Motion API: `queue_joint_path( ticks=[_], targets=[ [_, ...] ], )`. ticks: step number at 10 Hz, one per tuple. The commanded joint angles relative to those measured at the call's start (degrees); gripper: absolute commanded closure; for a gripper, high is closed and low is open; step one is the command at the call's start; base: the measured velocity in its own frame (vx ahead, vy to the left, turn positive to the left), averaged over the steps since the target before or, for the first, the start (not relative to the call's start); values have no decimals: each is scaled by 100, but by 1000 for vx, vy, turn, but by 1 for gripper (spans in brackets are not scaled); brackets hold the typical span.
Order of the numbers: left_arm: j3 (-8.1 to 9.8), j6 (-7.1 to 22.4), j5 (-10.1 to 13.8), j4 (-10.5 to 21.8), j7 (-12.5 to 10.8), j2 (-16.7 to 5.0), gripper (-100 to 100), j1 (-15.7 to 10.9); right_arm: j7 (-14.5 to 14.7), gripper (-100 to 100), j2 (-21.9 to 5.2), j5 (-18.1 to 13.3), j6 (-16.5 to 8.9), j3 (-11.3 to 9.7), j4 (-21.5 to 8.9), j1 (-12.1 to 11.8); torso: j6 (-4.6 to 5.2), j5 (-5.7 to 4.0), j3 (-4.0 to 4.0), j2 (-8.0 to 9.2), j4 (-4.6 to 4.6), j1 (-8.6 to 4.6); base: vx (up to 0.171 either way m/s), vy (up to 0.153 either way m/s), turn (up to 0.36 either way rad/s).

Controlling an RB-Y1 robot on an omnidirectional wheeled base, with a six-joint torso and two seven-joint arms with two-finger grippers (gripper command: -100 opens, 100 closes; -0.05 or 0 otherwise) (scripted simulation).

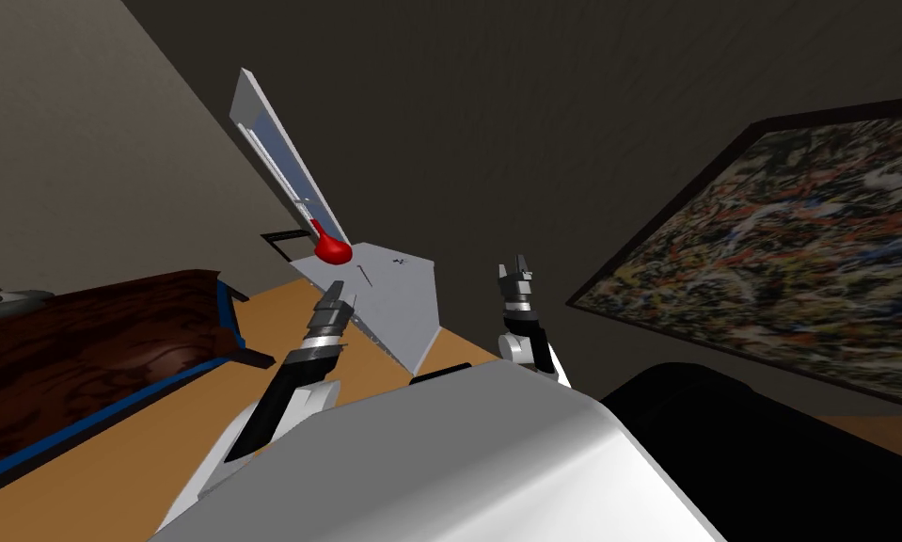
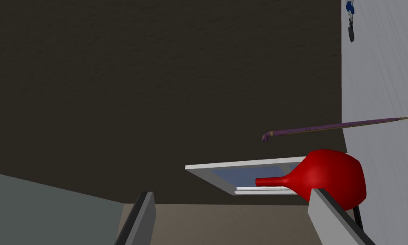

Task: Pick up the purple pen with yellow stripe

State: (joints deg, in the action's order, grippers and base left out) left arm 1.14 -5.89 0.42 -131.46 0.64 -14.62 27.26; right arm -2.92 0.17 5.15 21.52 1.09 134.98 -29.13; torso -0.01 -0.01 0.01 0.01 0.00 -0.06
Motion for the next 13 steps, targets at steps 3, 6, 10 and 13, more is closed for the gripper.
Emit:
queue_joint_path(
  ticks=[3, 6, 10, 13],
  targets=[
    [179, 614, 68, -189, 73, -330, -100, -35, 0, 0, 0, 0, 0, 0, 0, 0, 1, 0, -1, -1, 0, 1, 1, -14, 105],
    [329, 1061, 74, -318, 109, -580, -100, -29, 0, 0, 0, 0, 0, 0, 0, 0, 2, 1, -2, -4, -1, 2, 7, -12, 57],
    [538, 1546, -14, -451, 115, -927, -100, 50, 0, 0, 0, 0, 0, 0, 0, 0, 4, 1, -6, -11, -2, 6, 23, -4, -28],
    [706, 1850, -153, -523, 90, -1179, -100, 167, 0, 0, 0, 0, 0, 0, 0, 0, 4, 1, -10, -17, -4, 3, 41, -5, -107]
  ],
)
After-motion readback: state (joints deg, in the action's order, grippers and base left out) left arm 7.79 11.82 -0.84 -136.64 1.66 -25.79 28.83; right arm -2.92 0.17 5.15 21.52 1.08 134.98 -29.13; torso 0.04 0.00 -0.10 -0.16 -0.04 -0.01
